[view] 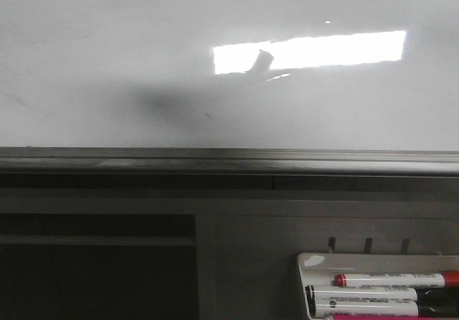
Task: Write number 2 on whiteboard
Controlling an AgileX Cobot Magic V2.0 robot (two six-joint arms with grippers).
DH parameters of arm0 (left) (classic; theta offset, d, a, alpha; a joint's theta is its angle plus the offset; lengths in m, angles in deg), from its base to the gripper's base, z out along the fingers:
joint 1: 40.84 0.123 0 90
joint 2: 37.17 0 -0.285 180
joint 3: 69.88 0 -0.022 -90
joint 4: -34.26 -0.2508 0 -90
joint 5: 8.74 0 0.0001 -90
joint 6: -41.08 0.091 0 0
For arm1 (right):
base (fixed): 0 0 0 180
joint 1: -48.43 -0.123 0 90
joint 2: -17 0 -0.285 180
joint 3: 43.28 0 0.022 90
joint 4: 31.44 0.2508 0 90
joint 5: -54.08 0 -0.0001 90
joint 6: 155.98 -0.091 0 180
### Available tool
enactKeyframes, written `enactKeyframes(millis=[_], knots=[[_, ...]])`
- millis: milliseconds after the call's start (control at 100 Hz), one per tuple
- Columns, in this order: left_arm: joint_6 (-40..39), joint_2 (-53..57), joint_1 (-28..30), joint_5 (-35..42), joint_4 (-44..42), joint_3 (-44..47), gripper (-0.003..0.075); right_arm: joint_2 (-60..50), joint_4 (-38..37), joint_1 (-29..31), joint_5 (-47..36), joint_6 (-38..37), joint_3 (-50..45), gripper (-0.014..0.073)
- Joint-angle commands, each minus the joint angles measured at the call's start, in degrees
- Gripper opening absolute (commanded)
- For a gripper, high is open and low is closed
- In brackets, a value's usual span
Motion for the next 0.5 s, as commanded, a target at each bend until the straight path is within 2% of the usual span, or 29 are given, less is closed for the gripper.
enactKeyframes(millis=[0,40,100,250,490], knots=[[-7.7,4.2,2.1,8.3,-0.2,4.2,0.0179,1.3,-1.4,0.3,-4.0,0.1,4.0,-0.0078],[-9.7,6.1,2.9,10.0,0.1,7.4,0.0114,3.0,-1.6,0.3,-4.0,0.1,5.2,-0.0078],[-11.6,9.5,3.9,12.1,1.2,11.6,-0.0023,5.5,-1.8,0.6,-3.8,0.1,7.5,-0.0078],[-12.5,14.0,4.4,14.4,4.8,16.7,-0.0020,10.5,-1.8,1.8,-3.0,0.1,12.3,-0.0078],[-12.5,15.2,4.4,14.0,5.1,16.7,-0.0020,14.2,-3.2,4.2,1.4,0.1,14.6,-0.0078]])
